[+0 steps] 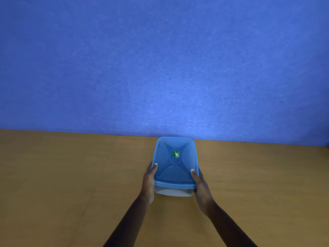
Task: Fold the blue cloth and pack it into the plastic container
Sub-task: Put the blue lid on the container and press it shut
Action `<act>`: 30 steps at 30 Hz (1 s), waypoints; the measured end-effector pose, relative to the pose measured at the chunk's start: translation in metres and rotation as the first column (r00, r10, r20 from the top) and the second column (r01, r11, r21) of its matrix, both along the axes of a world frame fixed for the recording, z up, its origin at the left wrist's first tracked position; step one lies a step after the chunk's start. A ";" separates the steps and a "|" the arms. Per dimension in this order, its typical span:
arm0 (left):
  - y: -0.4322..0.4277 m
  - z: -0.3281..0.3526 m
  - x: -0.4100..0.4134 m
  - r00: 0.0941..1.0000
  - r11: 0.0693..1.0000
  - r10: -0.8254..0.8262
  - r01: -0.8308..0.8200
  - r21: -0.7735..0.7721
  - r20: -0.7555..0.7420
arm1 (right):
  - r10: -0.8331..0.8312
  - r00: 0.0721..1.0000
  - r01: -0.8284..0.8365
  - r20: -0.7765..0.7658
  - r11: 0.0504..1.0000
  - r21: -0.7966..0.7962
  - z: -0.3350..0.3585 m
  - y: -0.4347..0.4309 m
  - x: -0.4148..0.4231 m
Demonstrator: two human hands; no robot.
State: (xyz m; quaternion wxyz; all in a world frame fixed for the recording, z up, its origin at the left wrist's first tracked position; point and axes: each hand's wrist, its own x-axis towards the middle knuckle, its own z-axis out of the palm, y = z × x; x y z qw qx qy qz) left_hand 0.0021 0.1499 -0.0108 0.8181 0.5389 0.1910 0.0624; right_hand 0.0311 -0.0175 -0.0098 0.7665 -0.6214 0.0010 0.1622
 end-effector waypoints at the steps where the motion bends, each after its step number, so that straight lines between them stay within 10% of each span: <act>1: 0.007 0.001 0.000 1.000 1.000 0.010 -0.010 -0.010 0.001 | 0.014 1.000 -0.014 0.004 1.000 -0.005 0.002 0.006 0.001; 30: 0.212 0.017 0.017 0.992 0.991 0.124 -0.124 0.045 0.010 | 0.250 0.964 -0.234 0.087 0.959 -0.162 0.024 0.209 0.036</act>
